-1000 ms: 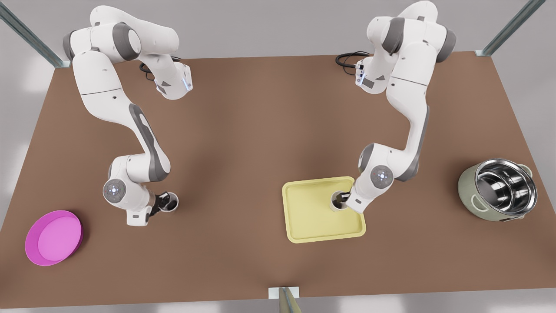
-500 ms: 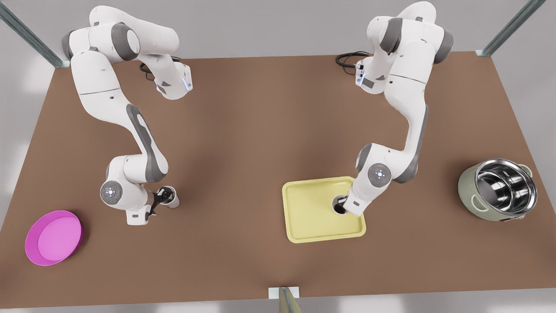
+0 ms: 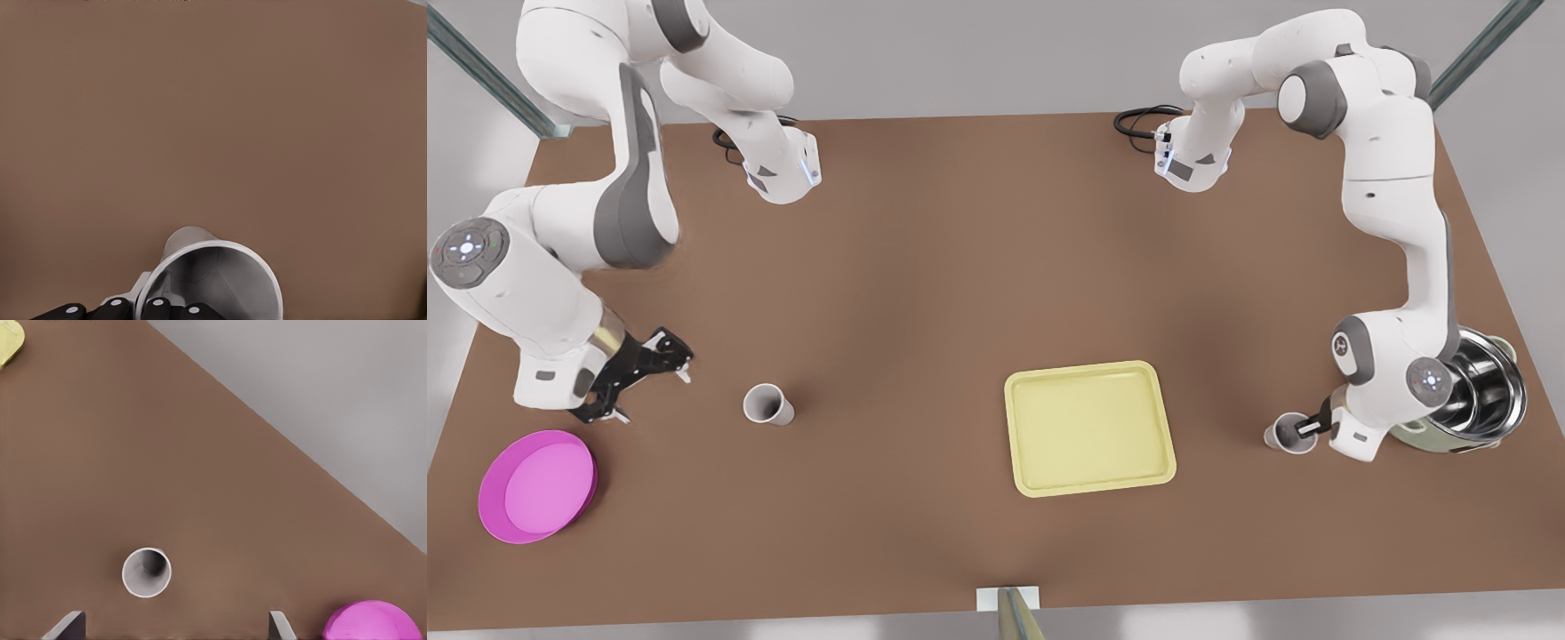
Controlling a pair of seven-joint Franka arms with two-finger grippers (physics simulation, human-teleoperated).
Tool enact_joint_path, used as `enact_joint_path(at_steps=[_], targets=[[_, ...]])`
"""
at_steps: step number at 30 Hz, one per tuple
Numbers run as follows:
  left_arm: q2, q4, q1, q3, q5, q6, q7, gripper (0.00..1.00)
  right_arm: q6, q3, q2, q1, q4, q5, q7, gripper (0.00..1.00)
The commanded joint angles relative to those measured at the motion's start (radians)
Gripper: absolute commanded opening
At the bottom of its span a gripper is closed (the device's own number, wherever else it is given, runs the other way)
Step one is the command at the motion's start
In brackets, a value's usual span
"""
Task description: Use the left arm to pick up the white IKEA cup from the tray and place it on the middle-left position; use the right arm to pick up the white IKEA cup from the tray and place it on the middle-right position
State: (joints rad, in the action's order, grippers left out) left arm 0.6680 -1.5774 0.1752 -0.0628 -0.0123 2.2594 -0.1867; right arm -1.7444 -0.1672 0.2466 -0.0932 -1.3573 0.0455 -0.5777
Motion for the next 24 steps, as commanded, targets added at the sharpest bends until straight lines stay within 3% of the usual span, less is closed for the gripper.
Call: enact_joint_path(at_steps=[1,2,3,4,9,11,13,14,16,24], targets=[[-0.001,-0.009,0.001,0.0,0.011,0.1,0.36,0.17,0.358,0.005,-0.041,-0.016,0.01,-0.047,0.493,1.0],[-0.002,-0.009,0.001,0.0,0.011,0.1,0.36,0.18,0.384,0.0,-0.056,-0.016,0.014,-0.047,0.544,1.0],[-0.001,-0.009,0.001,0.0,0.012,0.104,0.36,0.78,0.385,0.005,-0.058,-0.016,0.015,-0.049,0.545,1.0],[-0.001,-0.009,0.0,-0.002,0.012,0.109,0.36,1.0,0.387,0.006,-0.059,-0.016,0.017,-0.047,0.544,1.0],[-0.028,-0.003,-0.005,-0.002,0.006,0.089,0.359,1.0,0.39,0.006,-0.059,-0.016,0.018,-0.05,0.544,1.0],[-0.189,0.049,-0.005,-0.002,-0.054,-0.202,0.359,1.0,0.388,0.006,-0.058,-0.016,0.018,-0.049,0.544,1.0],[-0.29,0.247,-0.006,-0.031,0.052,-0.714,0.261,1.0,0.385,0.006,-0.058,-0.016,0.018,-0.044,0.542,1.0],[-0.375,0.232,-0.008,-0.037,0.097,-0.751,0.15,1.0,0.387,0.005,-0.056,-0.016,0.018,-0.044,0.544,1.0],[-0.56,0.05,-0.008,-0.042,0.061,-0.706,0.147,1.0,0.385,0.003,-0.053,-0.016,0.021,-0.038,0.545,1.0],[-0.524,0.065,-0.008,-0.04,0.061,-0.664,0.141,1.0,0.388,0.009,-0.052,-0.014,0.037,-0.041,0.558,1.0]])
